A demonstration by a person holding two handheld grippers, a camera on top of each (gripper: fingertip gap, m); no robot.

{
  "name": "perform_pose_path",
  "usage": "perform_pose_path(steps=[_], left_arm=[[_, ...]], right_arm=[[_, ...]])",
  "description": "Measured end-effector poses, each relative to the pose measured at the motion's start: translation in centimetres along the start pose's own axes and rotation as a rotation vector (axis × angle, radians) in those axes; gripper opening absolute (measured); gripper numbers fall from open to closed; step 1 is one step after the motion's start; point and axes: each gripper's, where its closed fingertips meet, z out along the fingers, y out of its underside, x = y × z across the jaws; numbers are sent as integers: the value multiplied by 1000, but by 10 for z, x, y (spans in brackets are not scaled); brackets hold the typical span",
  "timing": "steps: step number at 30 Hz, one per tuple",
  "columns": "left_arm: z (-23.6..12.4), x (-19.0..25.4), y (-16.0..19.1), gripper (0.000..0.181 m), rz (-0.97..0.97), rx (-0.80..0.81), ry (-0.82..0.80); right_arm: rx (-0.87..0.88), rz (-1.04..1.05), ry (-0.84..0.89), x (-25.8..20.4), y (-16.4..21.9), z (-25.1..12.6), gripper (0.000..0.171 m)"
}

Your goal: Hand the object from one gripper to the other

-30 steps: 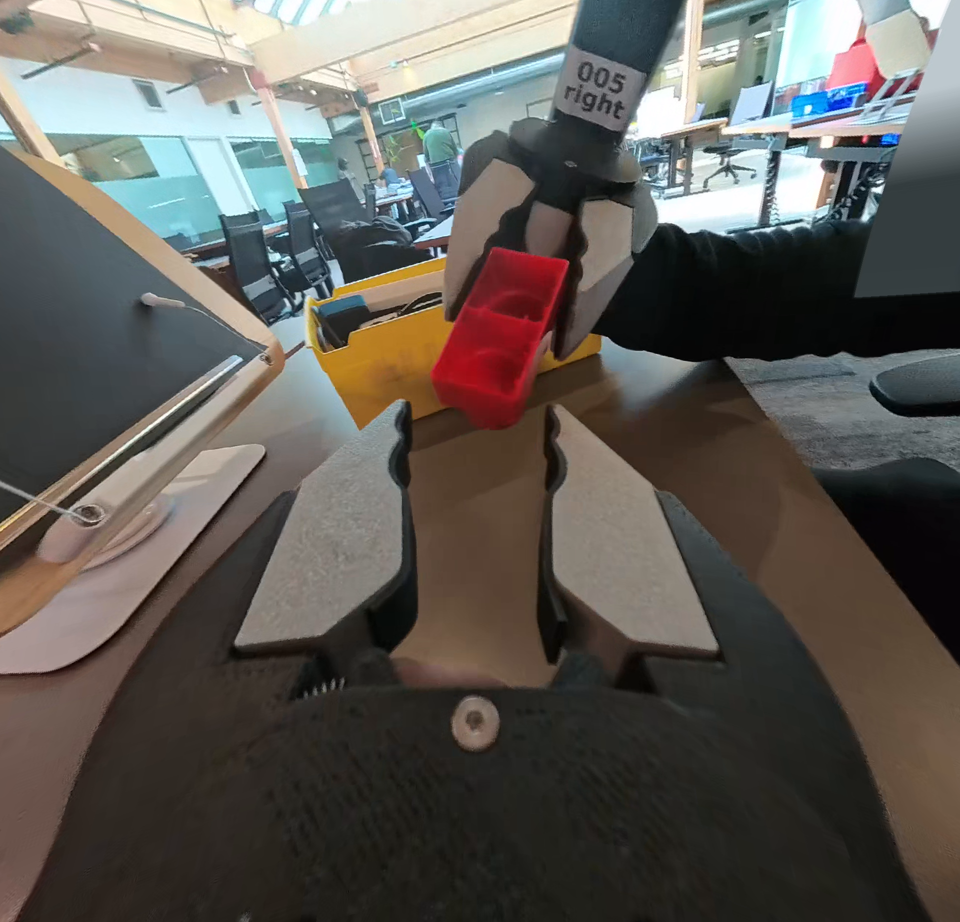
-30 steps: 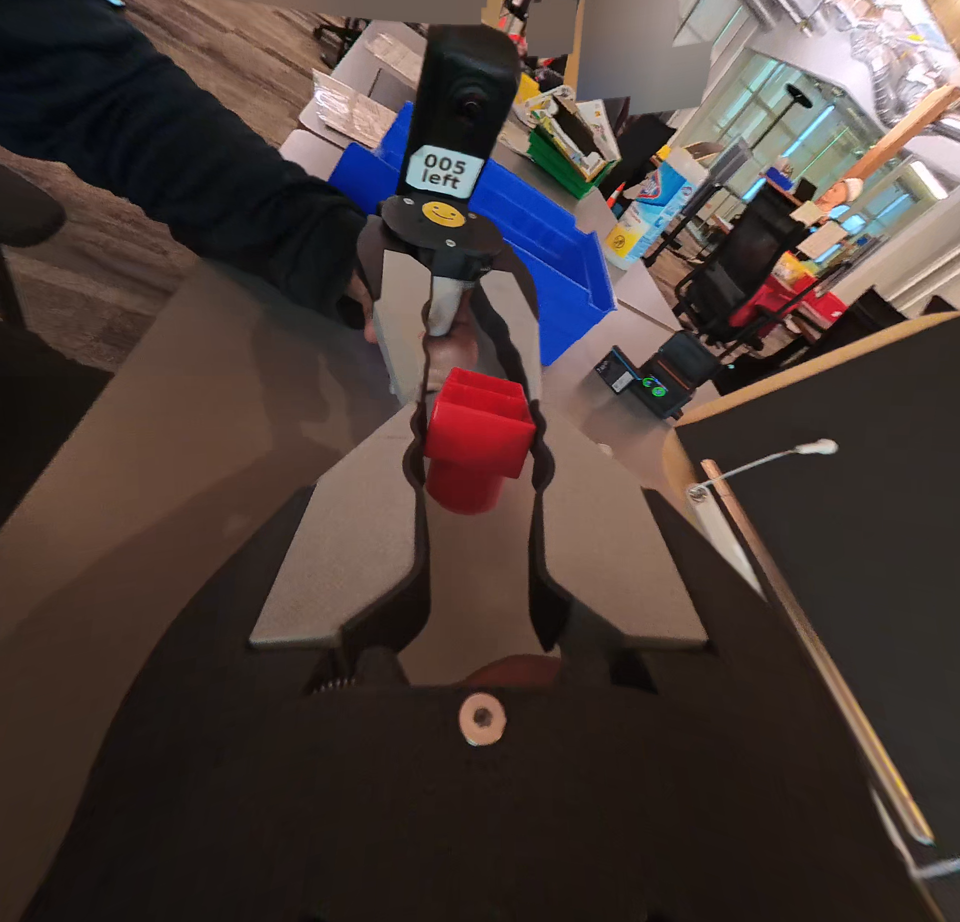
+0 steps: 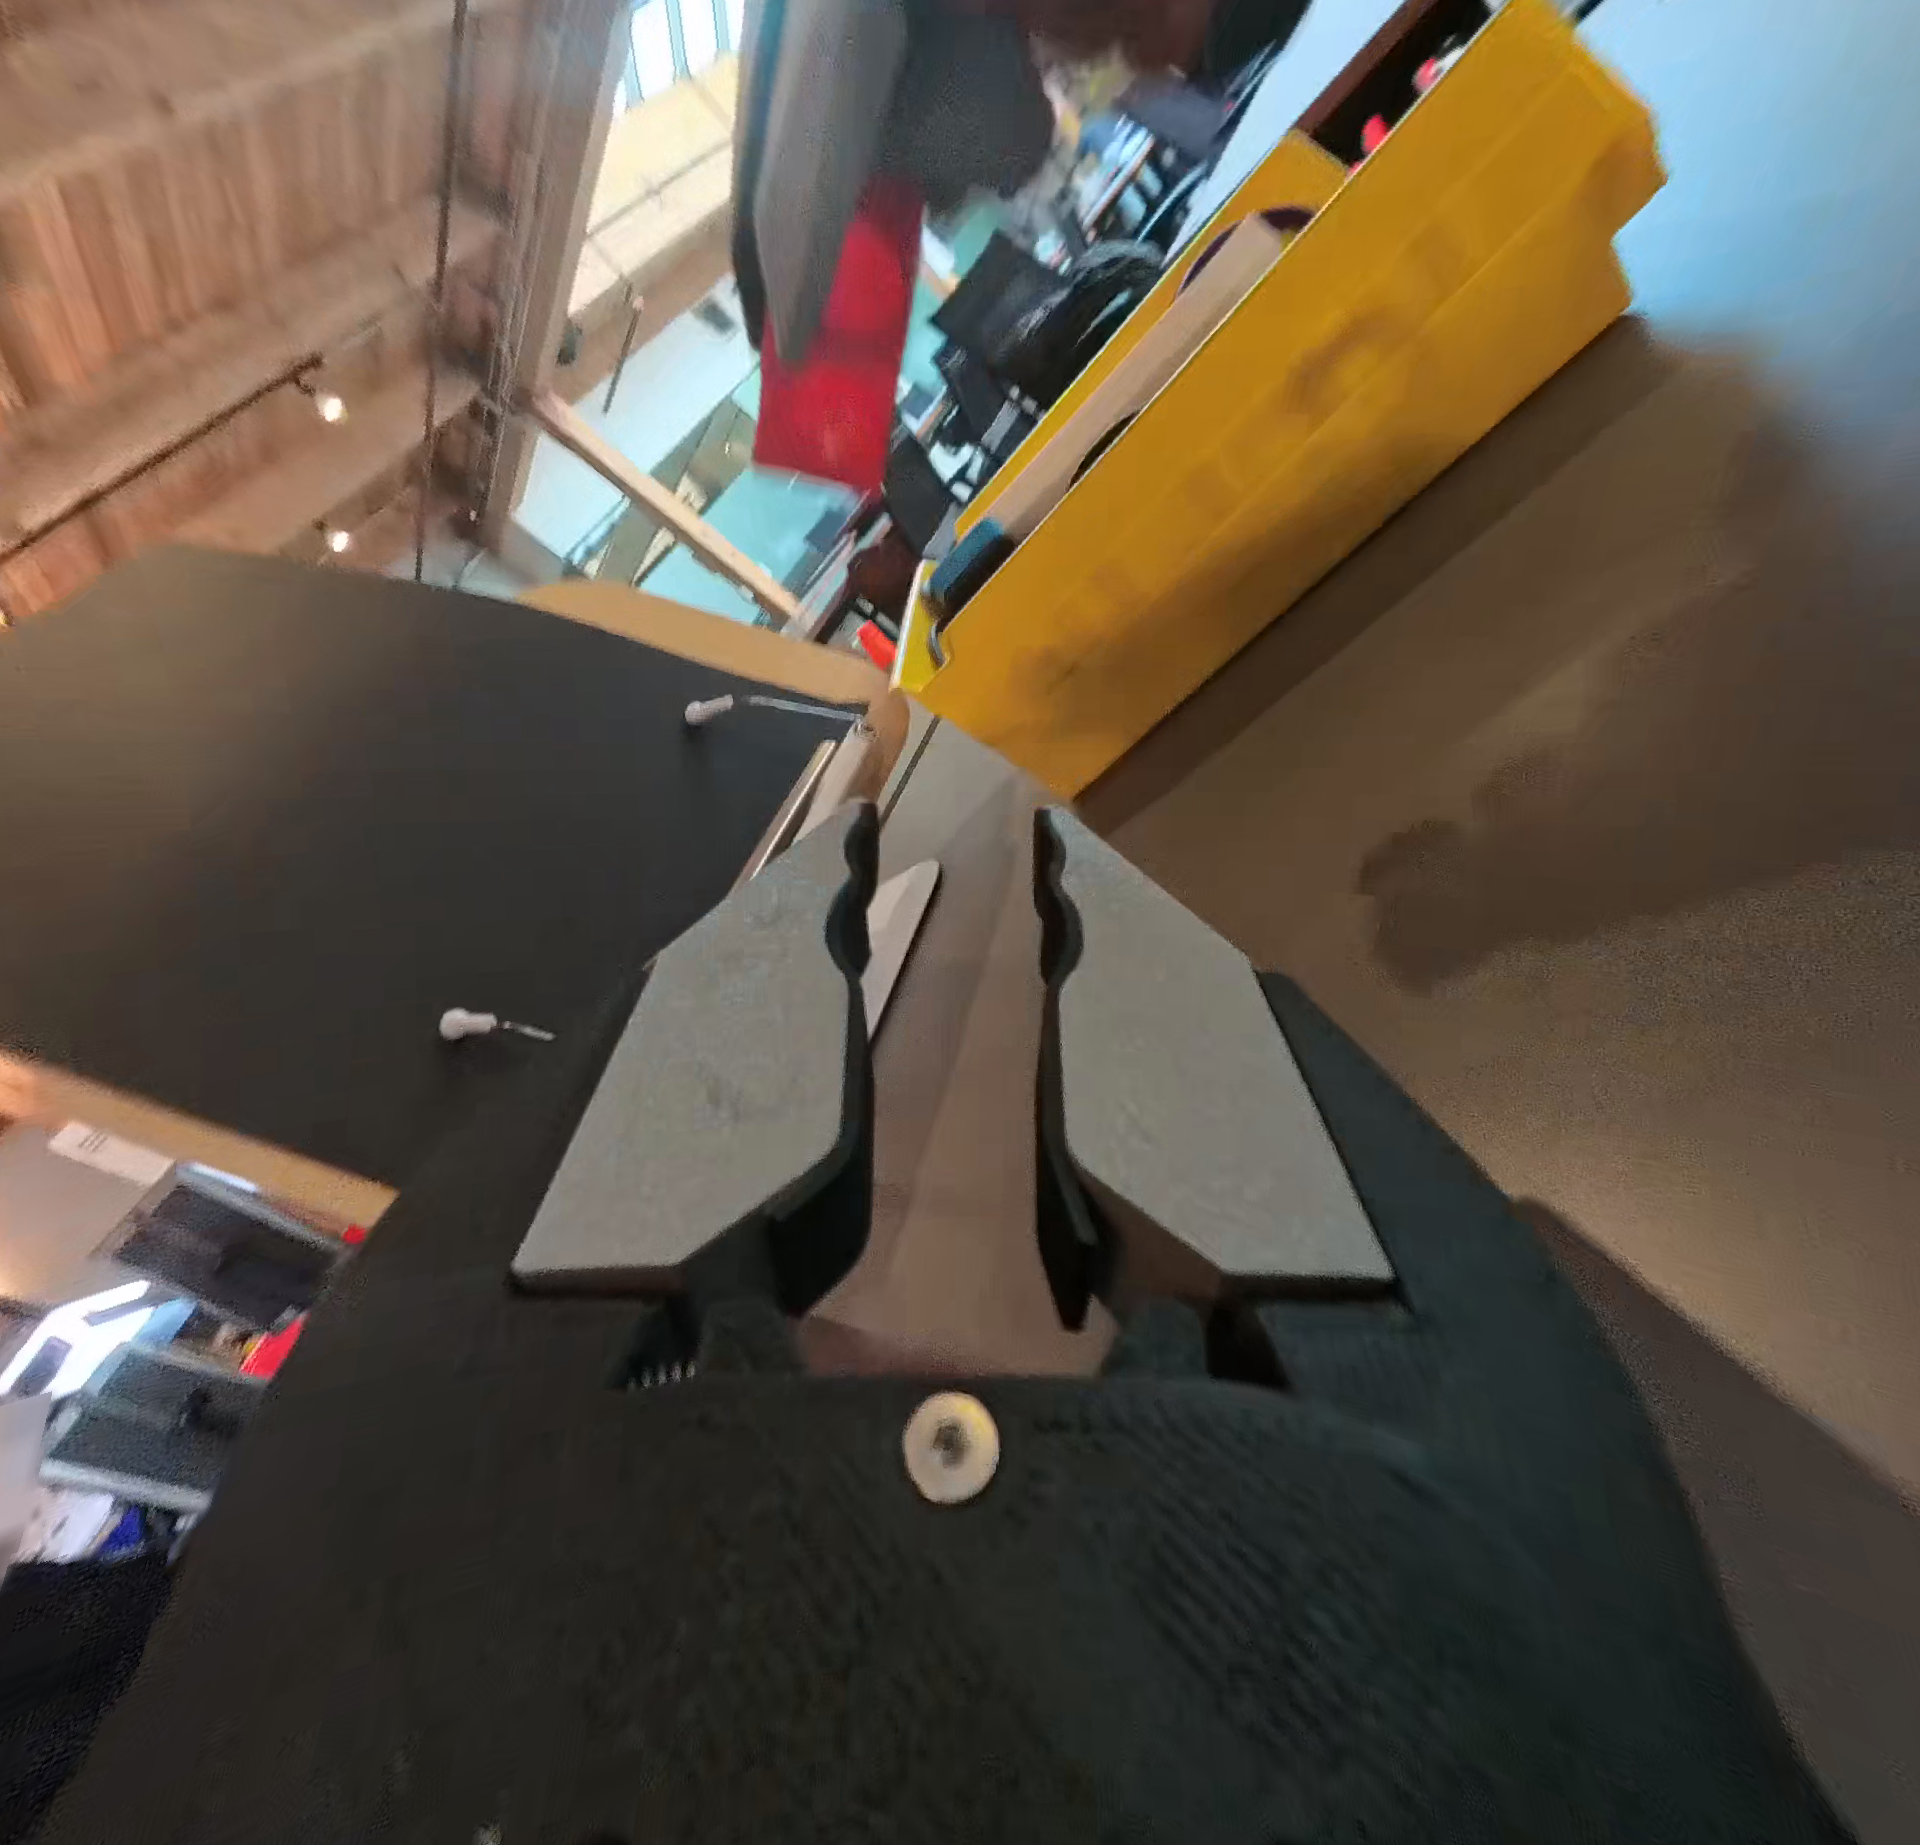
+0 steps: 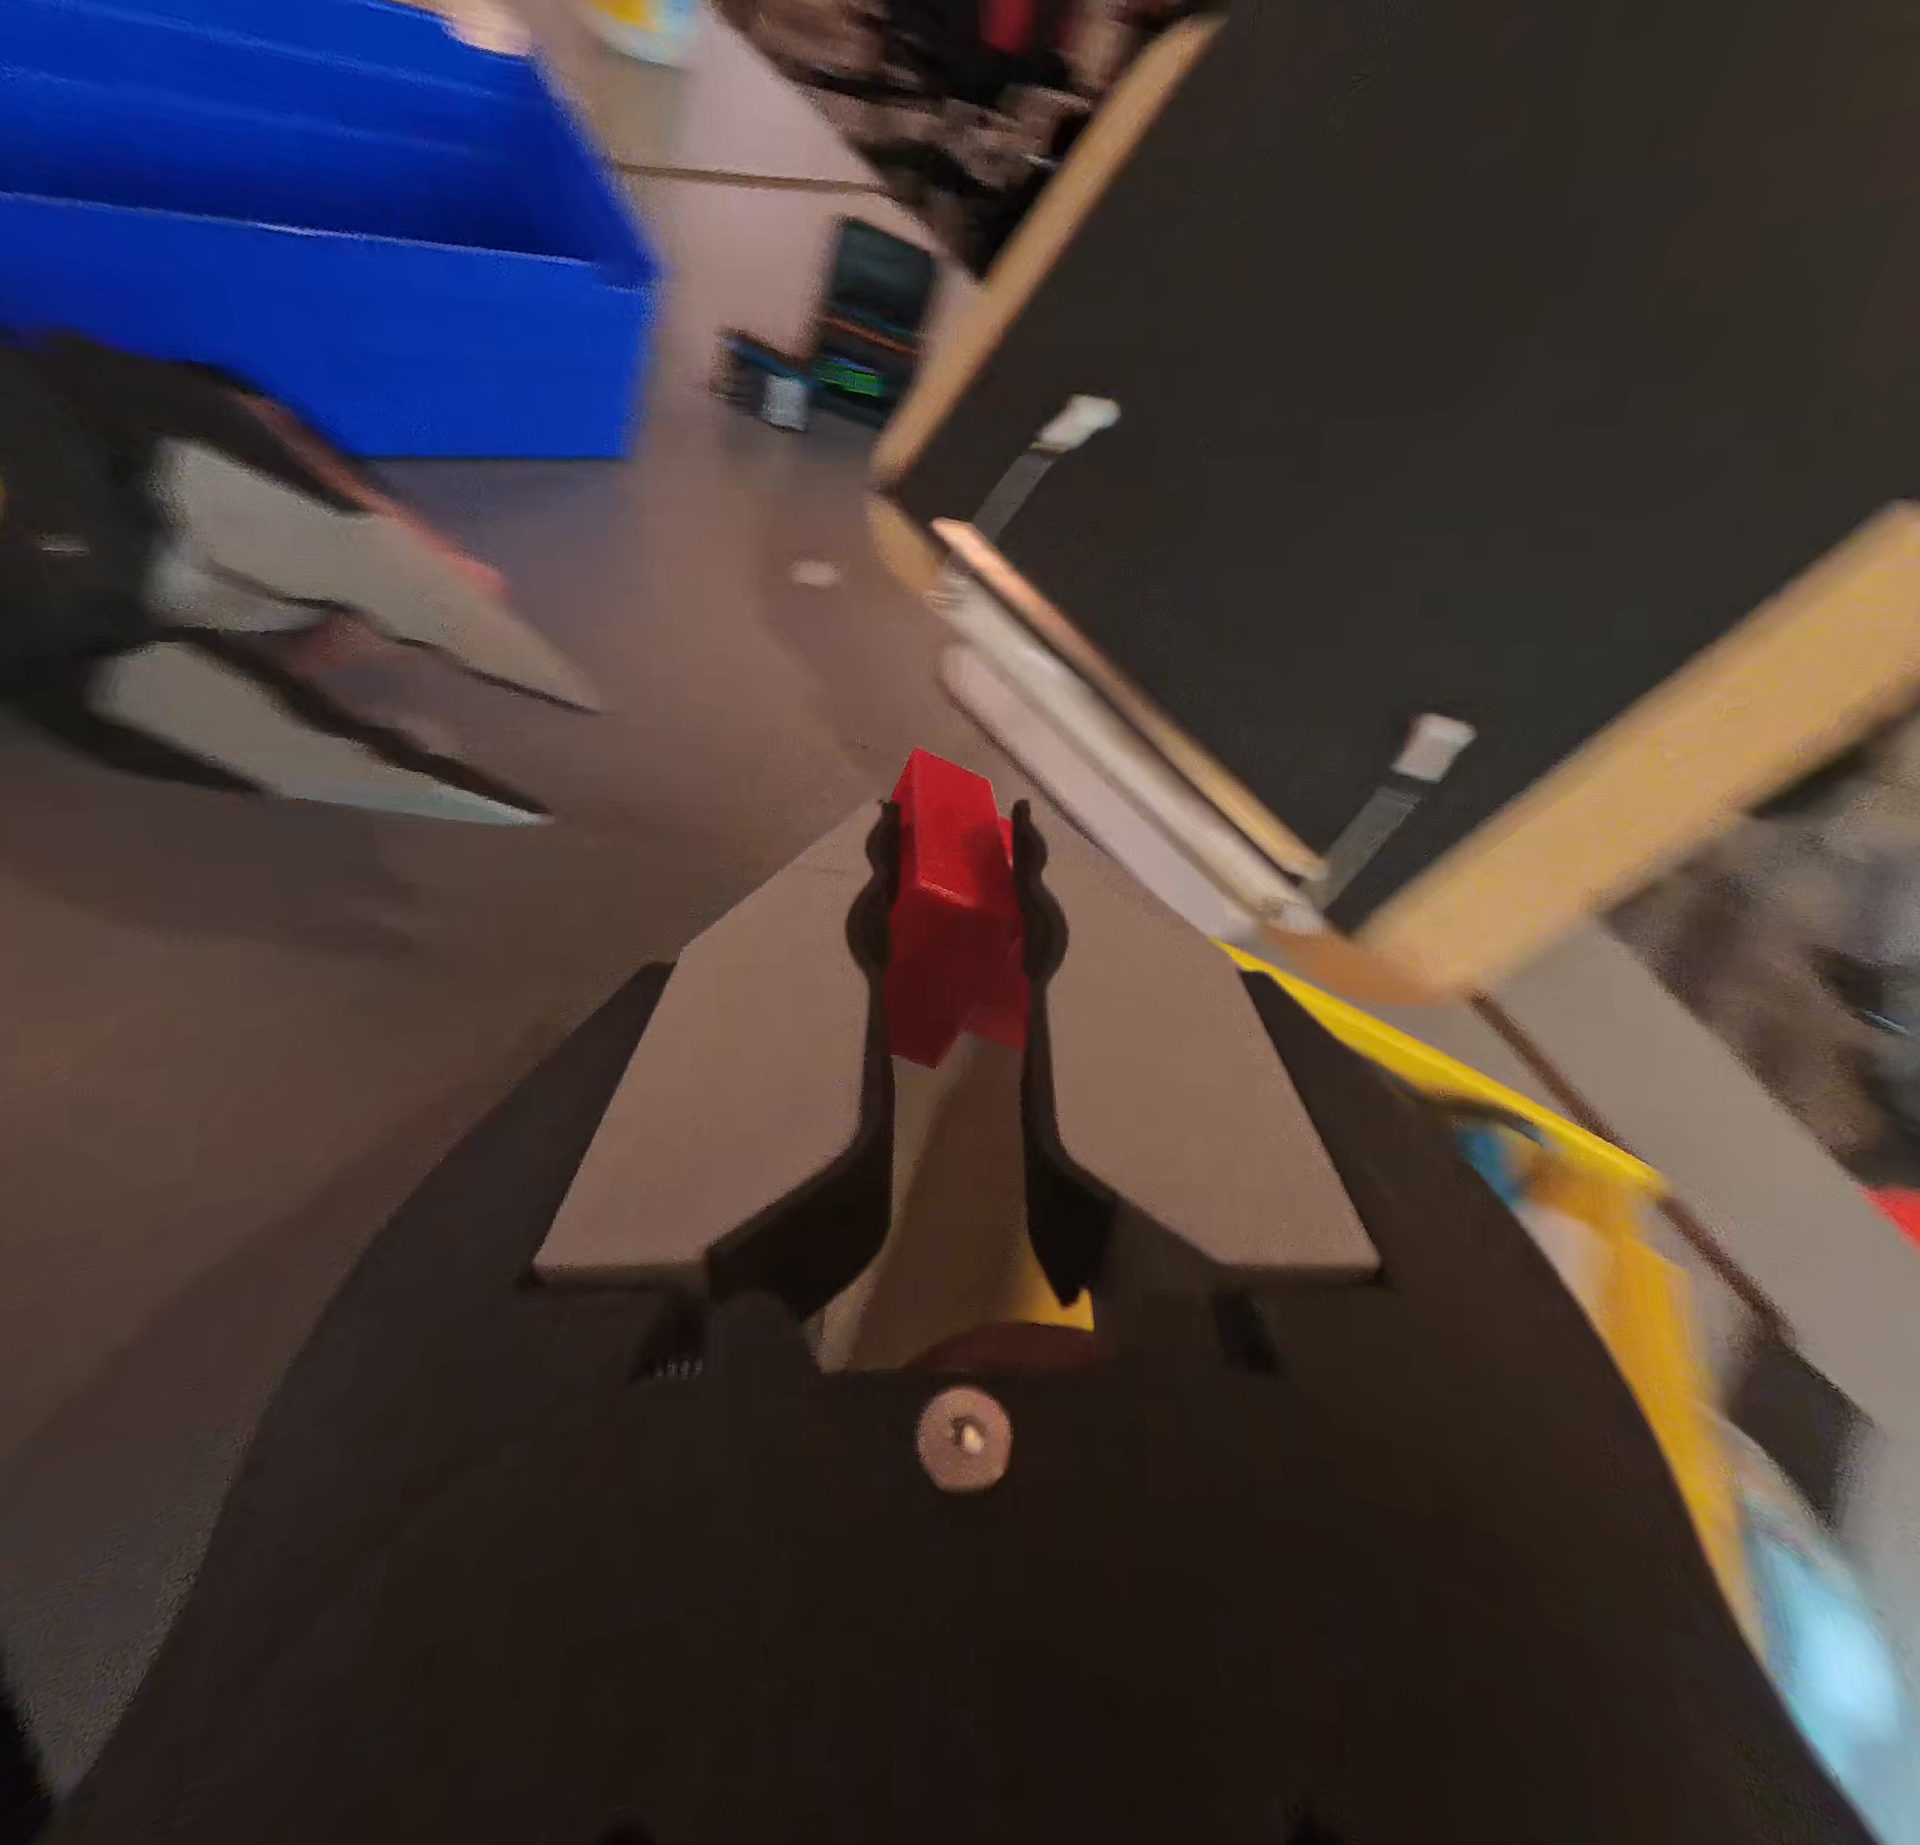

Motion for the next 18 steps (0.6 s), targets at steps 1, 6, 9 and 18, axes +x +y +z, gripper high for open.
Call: perform_pose_path(steps=[1,6,9,18], left_arm=[[2,-1,4,27,-2,-17,-8],[8,7,15,27,-10,-83,20],[11,12,29,31,-104,-145,69],[15,22,52,43,-293,-300,133]], right_arm=[[-44,-6,91,26,4,-11,17],[-347,112,279,99,67,-36,19],[-502,168,336,115,108,-34,48],[-234,235,110,19,55,27,59]])
